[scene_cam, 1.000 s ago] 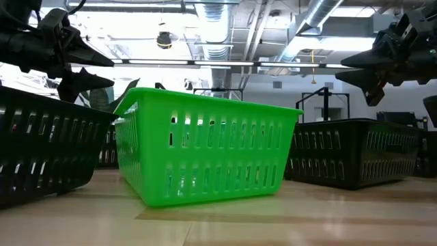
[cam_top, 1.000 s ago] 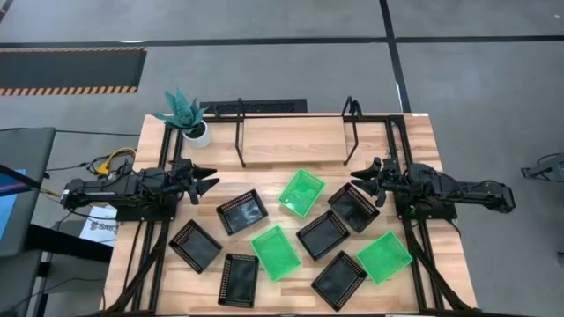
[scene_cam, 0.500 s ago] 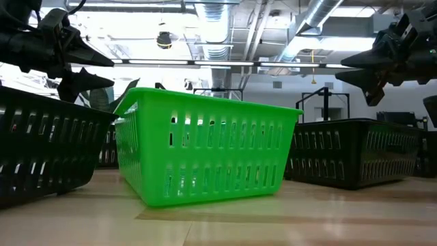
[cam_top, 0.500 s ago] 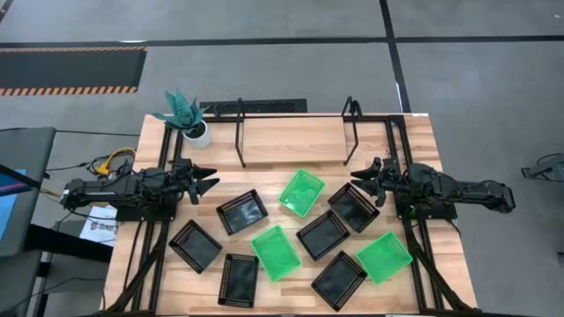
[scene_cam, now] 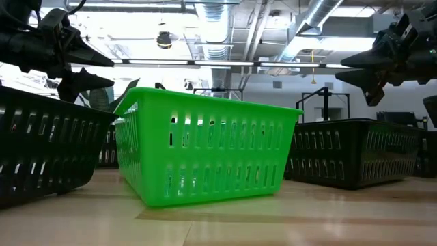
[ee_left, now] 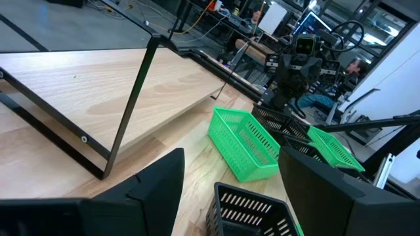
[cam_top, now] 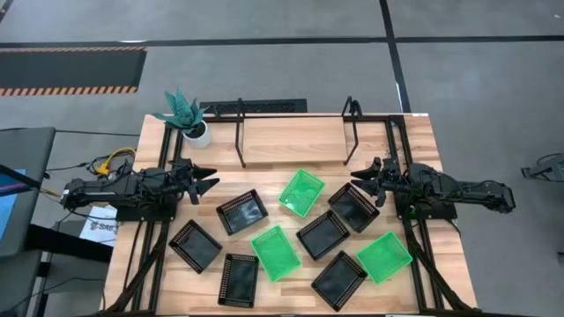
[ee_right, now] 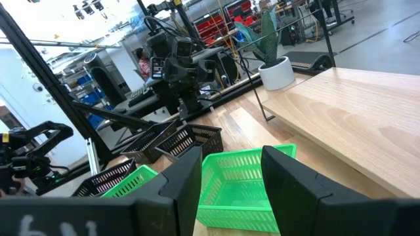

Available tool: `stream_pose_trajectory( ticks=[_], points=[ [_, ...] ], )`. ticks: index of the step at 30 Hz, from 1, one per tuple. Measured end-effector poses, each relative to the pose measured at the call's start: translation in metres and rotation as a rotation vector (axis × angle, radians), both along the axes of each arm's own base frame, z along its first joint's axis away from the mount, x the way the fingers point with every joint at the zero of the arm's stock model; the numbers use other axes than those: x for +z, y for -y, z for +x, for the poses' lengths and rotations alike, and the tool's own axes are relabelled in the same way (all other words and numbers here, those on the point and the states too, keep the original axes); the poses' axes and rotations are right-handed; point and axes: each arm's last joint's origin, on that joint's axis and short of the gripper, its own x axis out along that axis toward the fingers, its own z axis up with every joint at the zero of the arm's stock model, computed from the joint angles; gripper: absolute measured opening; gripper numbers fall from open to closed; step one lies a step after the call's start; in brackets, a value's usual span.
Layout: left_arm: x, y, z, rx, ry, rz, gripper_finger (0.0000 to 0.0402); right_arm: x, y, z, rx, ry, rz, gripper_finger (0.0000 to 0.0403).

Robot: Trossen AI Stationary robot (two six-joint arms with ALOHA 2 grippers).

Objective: Stack baskets on shelf by color

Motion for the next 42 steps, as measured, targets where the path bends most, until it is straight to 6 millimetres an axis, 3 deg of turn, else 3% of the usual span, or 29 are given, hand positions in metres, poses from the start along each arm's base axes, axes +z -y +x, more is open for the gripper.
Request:
stream_pose_trajectory(
  ticks=[42],
  points=[
    [0.0008, -0.0016, -0.0003, 0.062, 0.016, -0.009, 0.0236, 0.0039, 0.0013, -0.0002, -0.024, 0.038, -0.012, 0.0182]
  ],
)
